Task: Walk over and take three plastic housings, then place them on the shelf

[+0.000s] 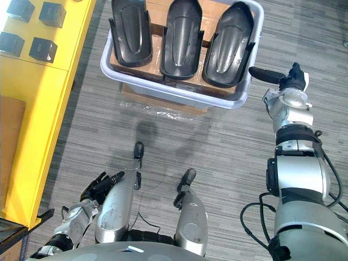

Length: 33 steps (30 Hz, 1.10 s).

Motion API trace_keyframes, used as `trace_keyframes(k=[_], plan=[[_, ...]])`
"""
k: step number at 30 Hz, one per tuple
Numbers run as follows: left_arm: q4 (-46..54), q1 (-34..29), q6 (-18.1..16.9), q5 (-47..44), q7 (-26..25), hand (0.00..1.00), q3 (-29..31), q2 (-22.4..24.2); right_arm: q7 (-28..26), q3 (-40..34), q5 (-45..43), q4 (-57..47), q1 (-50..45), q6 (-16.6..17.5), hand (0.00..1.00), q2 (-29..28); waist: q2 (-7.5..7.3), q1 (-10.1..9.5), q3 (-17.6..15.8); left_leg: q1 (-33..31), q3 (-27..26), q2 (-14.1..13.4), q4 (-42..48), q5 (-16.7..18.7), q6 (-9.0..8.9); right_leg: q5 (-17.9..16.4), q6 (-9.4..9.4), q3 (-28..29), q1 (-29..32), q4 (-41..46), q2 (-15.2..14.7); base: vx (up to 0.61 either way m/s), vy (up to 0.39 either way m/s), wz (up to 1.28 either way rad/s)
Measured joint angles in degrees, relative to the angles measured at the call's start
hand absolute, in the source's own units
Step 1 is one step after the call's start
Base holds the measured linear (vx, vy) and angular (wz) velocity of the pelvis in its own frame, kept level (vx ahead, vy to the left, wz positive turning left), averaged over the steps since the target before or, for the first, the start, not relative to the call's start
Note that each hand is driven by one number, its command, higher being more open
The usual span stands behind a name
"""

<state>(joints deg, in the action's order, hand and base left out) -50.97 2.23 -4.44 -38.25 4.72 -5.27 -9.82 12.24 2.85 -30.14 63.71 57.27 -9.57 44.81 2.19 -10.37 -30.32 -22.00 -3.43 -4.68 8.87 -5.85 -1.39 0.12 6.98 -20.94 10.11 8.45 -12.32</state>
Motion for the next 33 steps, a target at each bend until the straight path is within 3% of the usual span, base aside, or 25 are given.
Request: trace_keyframes(k=[4,11,18,27,33], plan=[[-0.3,0.0,-0.9,-0.6,1.1,1.00,-0.7,0.4,-0.5,0.1,0.4,1.0,0.4,-0.2,1.00,1.8,1.88,-0.46,-0.2,-1.7,0.9,0.2,0.0,-0.7,0.24,-0.9,0.09,-0.6,2.1,2.3,-0.6,-0.01,-0.009,0.10],[-0.7,0.0,-1.9,-2.1,1.9,1.00,-1.7,0.7,-0.5,2.4,0.5,1.8,3.0,-0.1,1.00,2.7,2.97,-0.91,-0.3,-2.9,2.3,0.8,-0.1,-1.3,0.11,-3.1,0.00,-1.6,4.2,6.3,-1.7,-0.01,-0.014,0.11],[-1.7,-0.2,-3.7,-2.0,2.3,1.00,-2.1,2.1,-0.4,4.6,0.5,1.7,4.4,0.0,1.00,4.7,5.18,-2.07,-0.4,-4.0,3.4,1.2,-1.2,-2.6,0.09,-4.2,-0.19,-2.5,6.0,8.6,-2.3,-0.02,-0.017,0.09],[-1.7,-0.6,-4.2,-1.9,3.1,1.00,-2.1,2.1,-0.4,6.8,0.6,1.3,5.0,0.1,1.00,4.8,5.12,-1.92,-0.4,-2.0,3.2,1.1,-2.9,-3.5,-0.03,-4.4,-0.34,-2.4,5.0,9.1,-2.4,0.00,-0.017,0.00],[-0.2,-2.7,-2.9,-1.7,3.9,1.00,-2.0,1.3,-0.4,6.8,0.6,-4.7,7.4,0.1,1.00,5.3,4.65,-0.42,-0.5,2.2,2.0,0.8,-7.5,-5.7,-0.11,-4.4,-0.28,-1.3,3.6,8.7,-2.1,-0.01,-0.037,-0.08]])
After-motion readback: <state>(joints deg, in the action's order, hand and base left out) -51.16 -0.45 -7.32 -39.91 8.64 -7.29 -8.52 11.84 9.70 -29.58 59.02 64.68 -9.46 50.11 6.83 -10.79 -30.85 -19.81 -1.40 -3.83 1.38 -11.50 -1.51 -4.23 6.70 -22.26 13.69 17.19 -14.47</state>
